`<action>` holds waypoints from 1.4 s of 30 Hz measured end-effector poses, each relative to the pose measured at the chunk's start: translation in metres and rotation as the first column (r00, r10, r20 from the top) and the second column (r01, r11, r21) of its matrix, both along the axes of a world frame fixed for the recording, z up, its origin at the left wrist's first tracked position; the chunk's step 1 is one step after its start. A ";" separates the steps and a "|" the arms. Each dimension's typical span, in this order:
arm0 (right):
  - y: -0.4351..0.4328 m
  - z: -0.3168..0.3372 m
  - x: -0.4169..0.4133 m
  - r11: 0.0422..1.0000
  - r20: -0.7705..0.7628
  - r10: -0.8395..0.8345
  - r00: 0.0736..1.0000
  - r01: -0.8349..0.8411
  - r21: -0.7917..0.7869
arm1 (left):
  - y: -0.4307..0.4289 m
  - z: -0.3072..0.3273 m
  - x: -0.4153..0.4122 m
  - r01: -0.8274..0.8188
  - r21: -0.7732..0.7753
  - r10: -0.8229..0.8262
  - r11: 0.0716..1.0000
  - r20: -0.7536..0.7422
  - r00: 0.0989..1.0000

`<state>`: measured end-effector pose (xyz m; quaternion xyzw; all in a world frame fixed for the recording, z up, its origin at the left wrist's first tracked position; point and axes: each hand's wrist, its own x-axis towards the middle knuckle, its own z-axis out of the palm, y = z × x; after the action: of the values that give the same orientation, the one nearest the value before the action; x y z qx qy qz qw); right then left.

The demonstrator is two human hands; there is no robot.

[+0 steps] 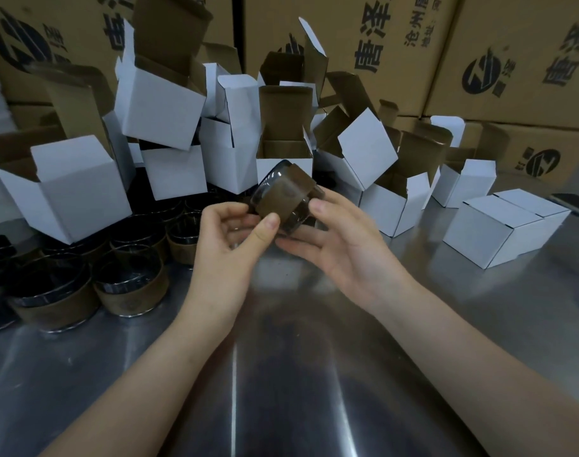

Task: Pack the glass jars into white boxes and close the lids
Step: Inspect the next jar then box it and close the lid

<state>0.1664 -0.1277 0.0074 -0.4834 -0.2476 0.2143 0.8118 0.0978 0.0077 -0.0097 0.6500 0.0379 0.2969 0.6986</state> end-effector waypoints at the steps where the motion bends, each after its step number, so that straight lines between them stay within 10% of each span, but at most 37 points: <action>1: 0.000 -0.001 0.000 0.999 0.027 -0.047 0.999 0.048 -0.008 | 0.001 0.000 0.000 -0.014 -0.016 0.013 1.000 -0.018 1.000; 20: 0.004 -0.012 -0.003 0.805 0.846 -0.252 0.470 0.587 -0.086 | -0.006 0.005 -0.005 0.319 -0.318 -0.346 0.893 -0.032 0.938; 35: 0.006 -0.008 -0.005 0.919 0.387 -0.305 0.870 0.375 -0.119 | 0.007 0.007 -0.002 0.272 -0.442 -0.314 0.855 -0.023 0.949; 42: 0.004 -0.006 -0.002 0.983 0.151 -0.024 0.988 0.051 -0.177 | 0.010 0.004 -0.002 0.379 -0.507 -0.410 0.774 0.054 0.910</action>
<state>0.1645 -0.1240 0.0013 -0.5741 -0.2777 0.1838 0.7480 0.0959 0.0175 -0.0056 0.4450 -0.0017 0.1039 0.8895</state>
